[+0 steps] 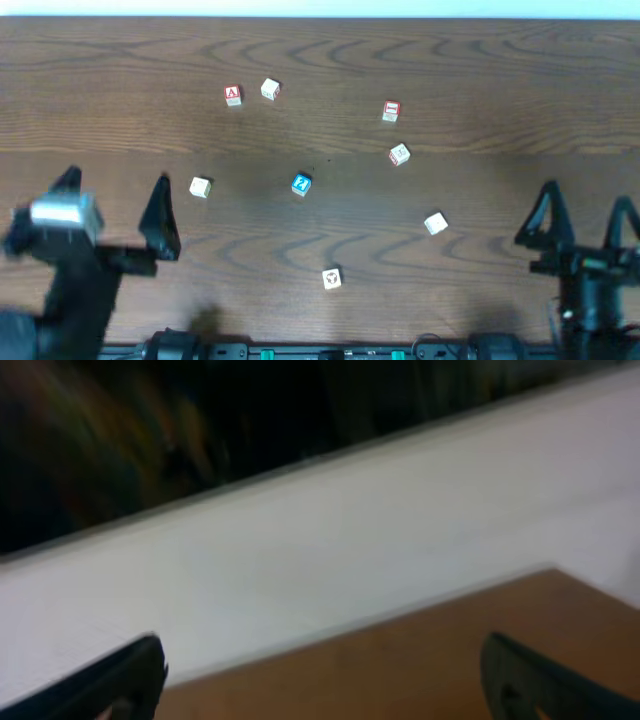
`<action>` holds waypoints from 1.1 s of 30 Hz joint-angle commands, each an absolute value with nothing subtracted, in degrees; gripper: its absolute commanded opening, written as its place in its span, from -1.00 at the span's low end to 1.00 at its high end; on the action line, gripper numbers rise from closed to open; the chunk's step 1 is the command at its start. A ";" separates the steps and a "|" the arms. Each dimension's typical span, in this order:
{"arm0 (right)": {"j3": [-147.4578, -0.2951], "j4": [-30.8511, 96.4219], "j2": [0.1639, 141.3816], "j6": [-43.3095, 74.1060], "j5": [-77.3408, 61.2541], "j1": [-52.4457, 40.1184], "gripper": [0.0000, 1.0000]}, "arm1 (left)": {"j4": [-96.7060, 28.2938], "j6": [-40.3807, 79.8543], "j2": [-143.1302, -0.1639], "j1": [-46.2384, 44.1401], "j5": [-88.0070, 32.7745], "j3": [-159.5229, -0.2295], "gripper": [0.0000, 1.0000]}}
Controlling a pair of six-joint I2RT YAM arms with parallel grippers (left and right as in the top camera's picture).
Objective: Spell out Ai2
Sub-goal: 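Reach the left gripper to the red A block and grasp it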
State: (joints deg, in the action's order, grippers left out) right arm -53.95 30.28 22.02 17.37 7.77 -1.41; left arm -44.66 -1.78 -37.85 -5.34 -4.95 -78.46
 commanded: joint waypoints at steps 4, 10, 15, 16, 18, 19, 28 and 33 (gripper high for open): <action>-75.57 51.99 46.44 16.45 -1.06 -1.15 0.98 | -71.48 -0.97 -62.89 -5.19 -6.02 -106.04 0.91; -83.55 65.67 63.40 16.64 -13.76 -1.15 0.98 | -85.17 0.21 -80.49 -5.28 -11.29 -117.16 0.91; -83.50 69.04 73.97 16.12 -13.72 -1.17 0.98 | -84.95 -0.25 -91.05 -5.28 -6.50 -116.92 0.91; -83.50 69.19 75.96 17.39 -12.91 -1.15 0.98 | -84.36 -0.23 -92.88 -5.28 -5.39 -116.92 0.91; -83.50 68.40 79.59 19.49 -11.16 -1.21 0.98 | -82.11 -0.19 -97.69 -5.28 -2.70 -116.95 0.91; -83.50 67.94 81.03 20.25 -10.61 -1.30 0.98 | -80.99 -0.21 -99.22 -5.28 -2.15 -116.95 0.91; -83.50 65.98 89.54 21.17 -10.28 -3.11 0.99 | -62.11 -1.45 -113.34 -5.50 -0.64 -116.95 0.91; -83.50 66.00 89.76 21.96 -10.31 -3.92 0.98 | -55.66 9.56 -120.73 -5.32 -1.45 -116.95 0.91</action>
